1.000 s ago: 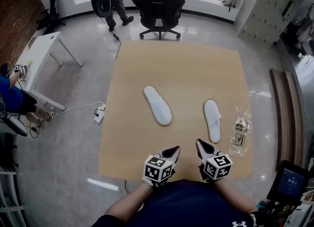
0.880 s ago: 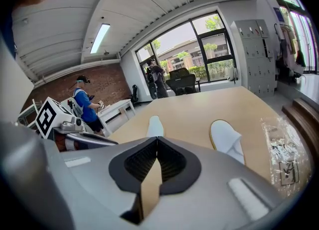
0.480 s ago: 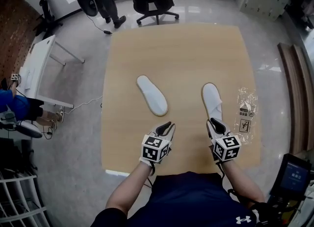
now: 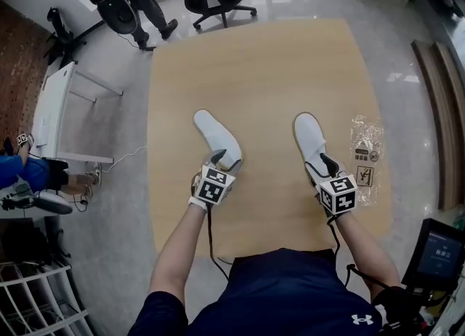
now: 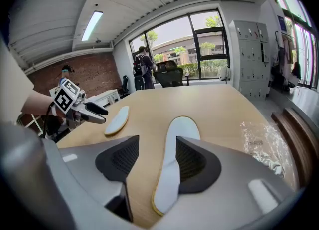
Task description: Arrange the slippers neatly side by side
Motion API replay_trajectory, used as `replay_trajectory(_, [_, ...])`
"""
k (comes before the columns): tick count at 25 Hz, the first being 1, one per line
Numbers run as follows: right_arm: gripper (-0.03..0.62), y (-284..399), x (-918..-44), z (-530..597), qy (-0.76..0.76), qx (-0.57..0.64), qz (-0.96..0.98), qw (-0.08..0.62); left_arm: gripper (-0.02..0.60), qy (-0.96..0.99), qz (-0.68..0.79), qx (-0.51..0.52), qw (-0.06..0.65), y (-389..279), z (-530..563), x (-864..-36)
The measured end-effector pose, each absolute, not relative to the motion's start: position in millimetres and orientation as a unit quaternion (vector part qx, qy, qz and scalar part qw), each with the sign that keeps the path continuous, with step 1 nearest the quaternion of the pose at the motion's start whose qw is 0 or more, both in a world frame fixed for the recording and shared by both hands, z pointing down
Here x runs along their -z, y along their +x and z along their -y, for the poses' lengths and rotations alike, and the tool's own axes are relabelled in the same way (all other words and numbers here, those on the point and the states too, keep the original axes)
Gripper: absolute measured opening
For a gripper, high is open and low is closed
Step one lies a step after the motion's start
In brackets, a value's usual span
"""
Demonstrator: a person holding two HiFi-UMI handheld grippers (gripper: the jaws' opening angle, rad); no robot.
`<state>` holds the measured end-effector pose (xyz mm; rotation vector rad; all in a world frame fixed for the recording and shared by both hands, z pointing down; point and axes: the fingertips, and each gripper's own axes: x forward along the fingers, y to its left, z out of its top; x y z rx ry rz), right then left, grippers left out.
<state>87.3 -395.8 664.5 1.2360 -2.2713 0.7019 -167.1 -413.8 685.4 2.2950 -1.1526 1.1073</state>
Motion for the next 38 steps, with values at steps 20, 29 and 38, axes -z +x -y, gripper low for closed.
replay_trajectory(20, [0.293,109,-732,405,0.370,-0.167,0.822,0.400,0.289,0.769,0.217,-0.592,0.103,-234,447,-746])
replay_trajectory(29, [0.270,102,-738,399,0.408,-0.213,0.813,0.357,0.267,0.754,0.395,-0.443,0.282,-232,438,-731])
replay_trajectory(38, [0.267,88,-746,391,0.382,-0.215,0.817,0.375,0.264,0.700,0.487,-0.390,0.346,-212,425,-744])
